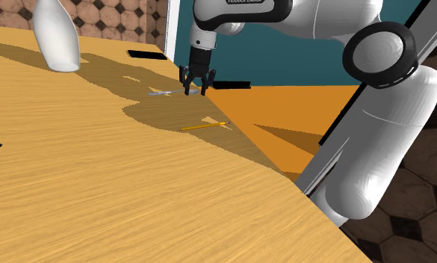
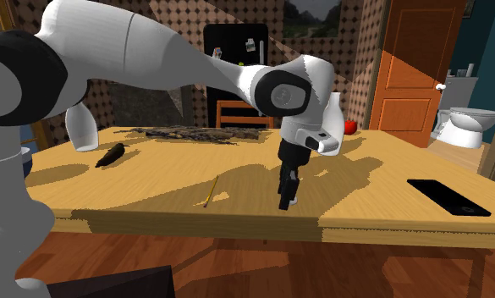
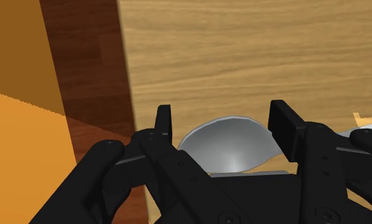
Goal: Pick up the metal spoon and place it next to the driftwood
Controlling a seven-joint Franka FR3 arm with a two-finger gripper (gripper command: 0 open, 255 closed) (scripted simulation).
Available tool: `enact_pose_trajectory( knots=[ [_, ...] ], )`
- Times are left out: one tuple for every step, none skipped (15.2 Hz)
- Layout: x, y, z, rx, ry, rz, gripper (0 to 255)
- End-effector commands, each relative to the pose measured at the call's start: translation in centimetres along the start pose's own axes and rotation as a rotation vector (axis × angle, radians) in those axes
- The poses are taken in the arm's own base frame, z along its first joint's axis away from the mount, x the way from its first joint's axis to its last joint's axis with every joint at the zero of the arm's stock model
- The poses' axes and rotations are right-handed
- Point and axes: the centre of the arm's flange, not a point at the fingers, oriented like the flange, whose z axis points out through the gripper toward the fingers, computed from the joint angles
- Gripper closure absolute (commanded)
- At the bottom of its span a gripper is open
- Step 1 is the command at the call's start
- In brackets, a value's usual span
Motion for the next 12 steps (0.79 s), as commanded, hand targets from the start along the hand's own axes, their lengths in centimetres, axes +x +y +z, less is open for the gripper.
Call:
enact_pose_trajectory(
  knots=[
    [0.0,0.0,0.0,0.0,0.0,0.0,255],
    [0.0,0.0,0.0,0.0,0.0,0.0,255],
    [0.0,0.0,0.0,0.0,0.0,0.0,255],
    [0.0,0.0,0.0,0.0,0.0,0.0,255],
    [0.0,0.0,0.0,0.0,0.0,0.0,255],
    [0.0,0.0,0.0,0.0,0.0,0.0,255],
    [0.0,0.0,0.0,0.0,0.0,0.0,255],
    [0.0,0.0,0.0,0.0,0.0,0.0,255],
    [0.0,0.0,0.0,0.0,0.0,0.0,255],
    [-0.1,0.0,-0.5,0.0,0.0,0.0,255],
    [-0.2,0.0,-1.0,0.0,0.0,0.0,255],
    [-0.2,-0.1,-1.6,0.0,0.0,0.0,255]
  ],
)
